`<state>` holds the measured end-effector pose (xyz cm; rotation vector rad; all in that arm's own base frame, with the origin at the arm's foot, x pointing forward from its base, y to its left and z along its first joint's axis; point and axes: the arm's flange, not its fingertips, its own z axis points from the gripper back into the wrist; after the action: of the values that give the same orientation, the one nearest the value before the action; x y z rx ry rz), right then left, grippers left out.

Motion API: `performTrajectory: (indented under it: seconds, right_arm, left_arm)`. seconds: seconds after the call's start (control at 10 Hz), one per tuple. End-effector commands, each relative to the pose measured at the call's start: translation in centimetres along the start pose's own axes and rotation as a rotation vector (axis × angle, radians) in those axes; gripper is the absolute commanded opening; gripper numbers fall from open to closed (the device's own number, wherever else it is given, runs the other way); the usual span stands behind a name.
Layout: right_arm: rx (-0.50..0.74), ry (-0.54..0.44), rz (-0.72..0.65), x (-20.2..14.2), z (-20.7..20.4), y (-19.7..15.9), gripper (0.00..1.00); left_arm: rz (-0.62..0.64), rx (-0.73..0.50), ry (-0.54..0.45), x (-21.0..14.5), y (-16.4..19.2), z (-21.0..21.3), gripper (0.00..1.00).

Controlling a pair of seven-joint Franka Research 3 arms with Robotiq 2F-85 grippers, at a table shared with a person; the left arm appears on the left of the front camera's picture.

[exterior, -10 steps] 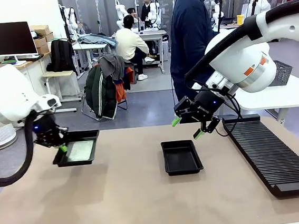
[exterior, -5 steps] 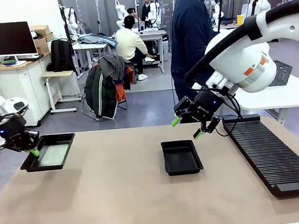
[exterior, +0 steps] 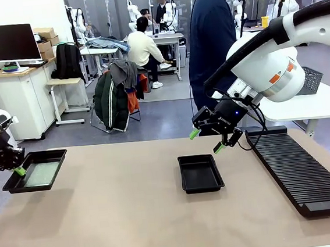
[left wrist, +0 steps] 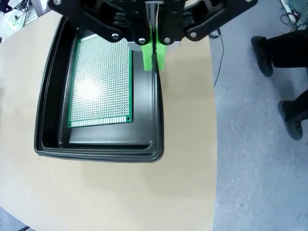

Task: Inspect and transfer BCBs to ESD trays.
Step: Pick up the ESD tray and place it on the left side of the table.

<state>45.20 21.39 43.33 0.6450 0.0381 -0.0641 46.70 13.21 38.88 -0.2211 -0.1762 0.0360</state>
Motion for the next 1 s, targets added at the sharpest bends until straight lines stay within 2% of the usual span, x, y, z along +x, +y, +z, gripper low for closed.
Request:
performTrajectory:
  seconds: [0.0,0.3,0.9]
  right_arm:
    - [-0.021,0.000,-0.011,0.2,0.0,0.2,1.00]
    - [-0.021,0.000,-0.011,0.2,0.0,0.2,1.00]
    - [-0.021,0.000,-0.011,0.2,0.0,0.2,1.00]
  left_arm:
    - [-0.022,0.008,0.020,-0.1,1.5,-0.9,0.03]
    - [-0.014,-0.006,0.029,-1.2,2.7,-3.0,0.03]
    - [0.019,-0.020,0.046,-2.9,2.4,-6.8,0.03]
